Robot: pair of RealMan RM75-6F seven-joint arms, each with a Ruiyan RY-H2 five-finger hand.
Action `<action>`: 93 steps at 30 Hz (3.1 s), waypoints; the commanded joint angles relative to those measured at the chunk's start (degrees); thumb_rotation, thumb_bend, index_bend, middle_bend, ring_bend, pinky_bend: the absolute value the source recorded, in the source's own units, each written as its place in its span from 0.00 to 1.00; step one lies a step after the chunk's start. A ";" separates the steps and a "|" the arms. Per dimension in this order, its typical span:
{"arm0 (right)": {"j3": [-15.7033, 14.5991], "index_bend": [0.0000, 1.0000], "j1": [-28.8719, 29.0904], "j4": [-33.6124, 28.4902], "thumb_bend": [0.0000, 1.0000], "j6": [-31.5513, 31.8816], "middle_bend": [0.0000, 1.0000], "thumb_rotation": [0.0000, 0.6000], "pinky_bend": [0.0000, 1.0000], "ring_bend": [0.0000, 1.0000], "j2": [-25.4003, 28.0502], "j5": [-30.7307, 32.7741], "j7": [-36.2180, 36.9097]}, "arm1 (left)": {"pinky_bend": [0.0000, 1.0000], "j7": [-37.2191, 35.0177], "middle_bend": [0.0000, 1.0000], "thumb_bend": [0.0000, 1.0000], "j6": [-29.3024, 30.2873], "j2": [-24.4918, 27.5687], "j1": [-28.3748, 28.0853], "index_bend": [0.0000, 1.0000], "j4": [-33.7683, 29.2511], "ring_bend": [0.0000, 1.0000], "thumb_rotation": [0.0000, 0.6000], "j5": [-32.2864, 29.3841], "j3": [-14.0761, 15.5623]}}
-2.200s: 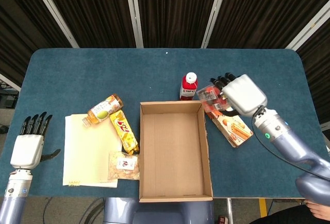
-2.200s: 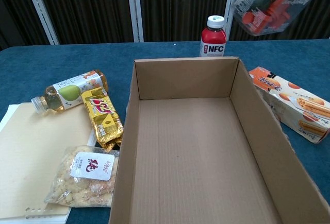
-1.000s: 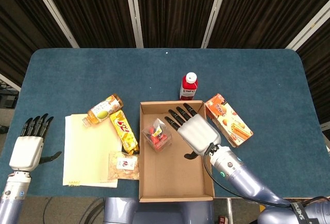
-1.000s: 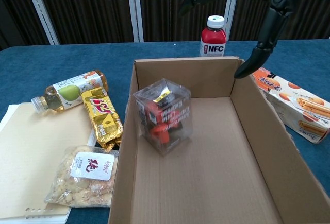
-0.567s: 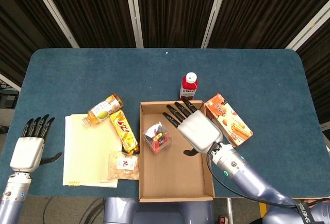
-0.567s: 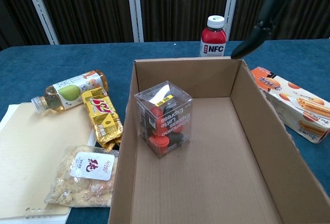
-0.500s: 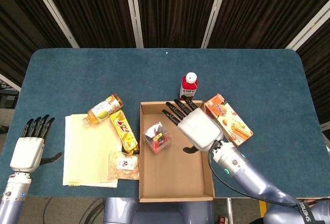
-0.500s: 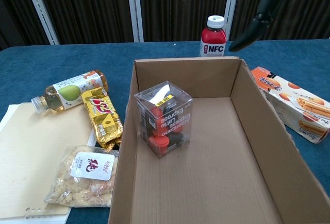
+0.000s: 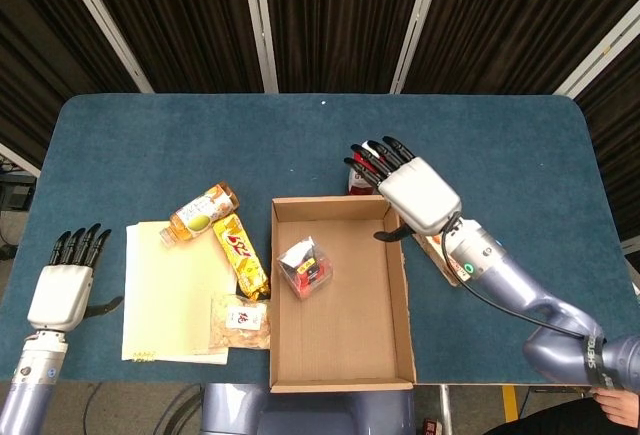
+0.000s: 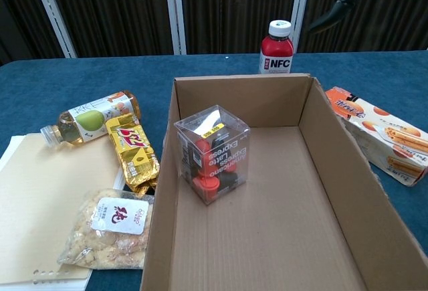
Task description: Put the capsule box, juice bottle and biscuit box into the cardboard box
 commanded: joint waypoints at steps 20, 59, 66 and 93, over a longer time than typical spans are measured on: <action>2.96 0.00 8.76 36.05 0.03 -14.18 0.00 1.00 0.21 0.03 -18.47 -5.82 34.46 | 0.00 4.24 0.00 0.00 -6.11 -3.58 -3.06 0.00 4.55 0.00 0.83 -8.86 -3.02; -7.10 0.24 11.44 70.55 0.13 -14.77 0.25 1.00 0.58 0.36 -37.46 -16.24 61.59 | 0.00 7.02 0.00 0.00 -10.09 -5.98 -5.75 0.00 7.79 0.00 0.84 -14.79 -3.65; -6.76 0.34 11.30 75.14 0.19 -12.17 0.37 1.00 0.68 0.47 -40.41 -16.05 62.24 | 0.00 7.07 0.00 0.00 -9.82 -6.00 -5.77 0.00 7.79 0.00 0.84 -14.96 -3.52; -6.62 0.56 11.56 78.31 0.37 -6.65 0.54 1.00 0.86 0.63 -42.29 -15.95 59.89 | 0.00 6.16 0.00 0.00 -8.00 -4.99 -5.30 0.00 6.52 0.00 0.83 -14.78 -3.30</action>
